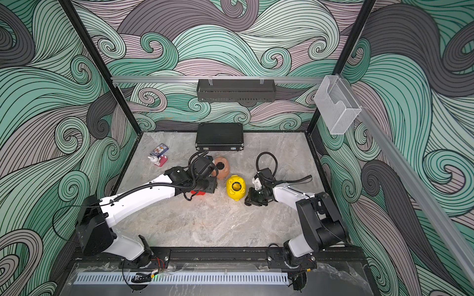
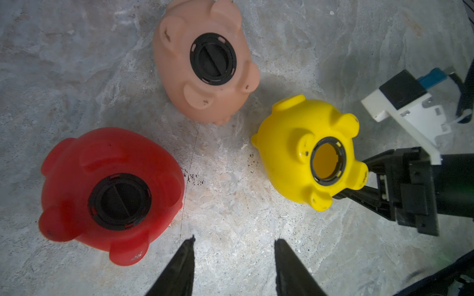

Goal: Close piggy banks
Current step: Move the knob to the center of the board.

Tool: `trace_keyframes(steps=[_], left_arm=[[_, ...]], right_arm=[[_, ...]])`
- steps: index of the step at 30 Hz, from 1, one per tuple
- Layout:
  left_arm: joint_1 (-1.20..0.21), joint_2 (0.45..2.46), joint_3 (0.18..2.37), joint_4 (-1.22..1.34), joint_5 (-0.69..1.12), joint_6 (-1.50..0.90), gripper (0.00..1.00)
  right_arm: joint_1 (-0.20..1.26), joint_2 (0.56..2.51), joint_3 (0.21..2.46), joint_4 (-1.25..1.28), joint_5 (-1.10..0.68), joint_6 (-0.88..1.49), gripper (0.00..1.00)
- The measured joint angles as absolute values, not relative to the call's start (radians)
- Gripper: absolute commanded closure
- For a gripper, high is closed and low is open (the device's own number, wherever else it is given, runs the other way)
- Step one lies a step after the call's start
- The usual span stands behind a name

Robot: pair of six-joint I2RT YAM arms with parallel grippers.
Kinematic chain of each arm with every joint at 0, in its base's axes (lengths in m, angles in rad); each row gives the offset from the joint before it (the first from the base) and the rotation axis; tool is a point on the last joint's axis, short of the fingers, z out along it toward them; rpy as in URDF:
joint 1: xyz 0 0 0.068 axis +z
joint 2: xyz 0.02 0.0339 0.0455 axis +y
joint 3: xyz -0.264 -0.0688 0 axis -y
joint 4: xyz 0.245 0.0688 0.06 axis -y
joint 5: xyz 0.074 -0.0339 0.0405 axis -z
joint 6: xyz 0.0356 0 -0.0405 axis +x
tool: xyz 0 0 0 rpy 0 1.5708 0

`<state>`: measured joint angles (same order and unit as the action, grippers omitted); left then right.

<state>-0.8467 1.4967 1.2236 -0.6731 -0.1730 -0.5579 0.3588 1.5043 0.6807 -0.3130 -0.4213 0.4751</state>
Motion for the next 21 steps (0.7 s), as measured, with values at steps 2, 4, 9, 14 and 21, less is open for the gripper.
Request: trace_keyframes(steps=[2, 4, 9, 14, 21], left_arm=[[-0.847, 1.494, 1.222, -0.673, -0.173, -0.558, 0.49], [-0.847, 1.493, 1.222, -0.672, -0.173, -0.558, 0.49], [-0.847, 1.479, 1.213, -0.672, -0.173, -0.557, 0.49], [-0.847, 1.471, 1.205, -0.67, -0.172, -0.556, 0.49], [-0.846, 1.462, 1.196, -0.664, -0.172, -0.55, 0.49]], right_arm=[[0.358, 1.491, 0.681, -0.329, -0.385, 0.47, 0.74], [0.354, 1.483, 0.681, -0.342, -0.359, 0.467, 0.74], [0.333, 1.459, 0.681, -0.372, -0.287, 0.464, 0.72], [0.287, 1.429, 0.674, -0.399, -0.194, 0.468, 0.69], [0.258, 1.377, 0.669, -0.43, -0.153, 0.476, 0.66]])
